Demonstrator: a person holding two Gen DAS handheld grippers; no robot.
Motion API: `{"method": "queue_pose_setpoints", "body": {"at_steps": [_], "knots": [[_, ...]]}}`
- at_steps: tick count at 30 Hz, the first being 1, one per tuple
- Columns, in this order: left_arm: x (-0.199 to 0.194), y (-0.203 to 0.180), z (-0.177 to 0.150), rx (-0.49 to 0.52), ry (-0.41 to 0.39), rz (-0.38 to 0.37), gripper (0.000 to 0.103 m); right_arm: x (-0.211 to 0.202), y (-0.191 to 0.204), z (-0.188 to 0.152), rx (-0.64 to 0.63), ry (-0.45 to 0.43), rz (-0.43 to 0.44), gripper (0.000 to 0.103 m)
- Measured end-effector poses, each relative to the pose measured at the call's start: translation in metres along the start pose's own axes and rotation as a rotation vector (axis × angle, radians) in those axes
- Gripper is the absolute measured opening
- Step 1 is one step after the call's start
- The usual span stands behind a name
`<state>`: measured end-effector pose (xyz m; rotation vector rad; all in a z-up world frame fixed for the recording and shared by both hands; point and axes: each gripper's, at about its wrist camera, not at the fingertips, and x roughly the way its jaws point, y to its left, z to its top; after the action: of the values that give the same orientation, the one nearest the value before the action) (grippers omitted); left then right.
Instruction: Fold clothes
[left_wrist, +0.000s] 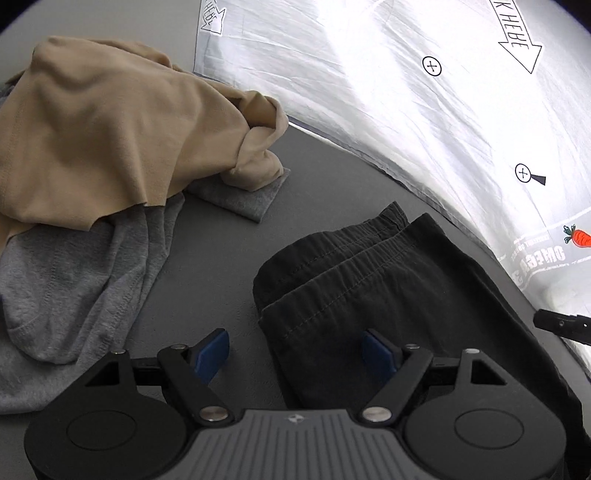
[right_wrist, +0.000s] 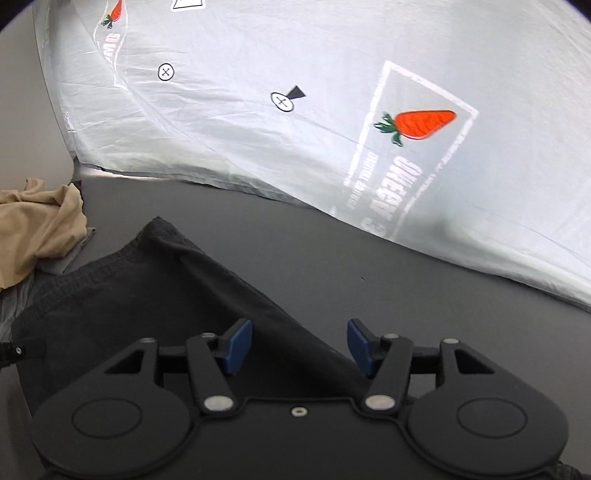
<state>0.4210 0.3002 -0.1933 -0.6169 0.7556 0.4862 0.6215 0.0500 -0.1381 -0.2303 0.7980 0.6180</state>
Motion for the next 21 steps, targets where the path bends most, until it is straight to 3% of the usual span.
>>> {"method": "queue_pose_setpoints", "body": {"at_steps": [3, 5, 7, 8, 9, 10, 11, 12, 16, 19, 20, 21], "knots": [[0.008, 0.005, 0.005, -0.054, -0.048, -0.045, 0.087, 0.043, 0.040, 0.026, -0.087, 0.026, 0.107, 0.064], [0.011, 0.003, 0.008, -0.070, -0.061, -0.048, 0.086, 0.072, 0.067, 0.034, -0.157, 0.049, 0.128, 0.065], [0.011, -0.002, 0.013, -0.063, -0.058, -0.027, 0.060, 0.097, 0.088, 0.037, -0.235, 0.074, 0.114, 0.057], [0.012, -0.004, 0.015, -0.060, -0.057, -0.017, 0.049, 0.104, 0.095, 0.038, -0.273, 0.080, 0.102, 0.026], [0.012, -0.006, 0.017, -0.057, -0.056, -0.006, 0.032, 0.105, 0.099, 0.039, -0.280, 0.075, 0.104, 0.016], [0.012, -0.009, 0.019, -0.054, -0.054, 0.005, 0.022, 0.101, 0.102, 0.041, -0.267, 0.064, 0.113, 0.012], [0.004, -0.012, 0.024, -0.056, -0.052, 0.022, 0.020, 0.096, 0.105, 0.043, -0.263, 0.042, 0.124, 0.005], [-0.005, -0.016, 0.029, -0.059, -0.050, 0.040, 0.016, 0.089, 0.108, 0.046, -0.273, 0.013, 0.129, 0.004], [-0.052, -0.018, 0.048, -0.082, -0.066, 0.064, 0.016, 0.054, 0.107, 0.061, -0.234, -0.089, 0.190, 0.003], [-0.062, -0.019, 0.054, -0.052, -0.066, 0.156, 0.021, 0.051, 0.107, 0.071, -0.180, -0.123, 0.256, 0.003], [-0.058, -0.019, 0.053, -0.026, -0.081, 0.227, 0.021, 0.057, 0.108, 0.073, -0.178, -0.125, 0.252, 0.003], [-0.048, -0.017, 0.053, 0.025, -0.087, 0.367, 0.020, 0.068, 0.111, 0.074, -0.185, -0.119, 0.227, 0.003]]}}
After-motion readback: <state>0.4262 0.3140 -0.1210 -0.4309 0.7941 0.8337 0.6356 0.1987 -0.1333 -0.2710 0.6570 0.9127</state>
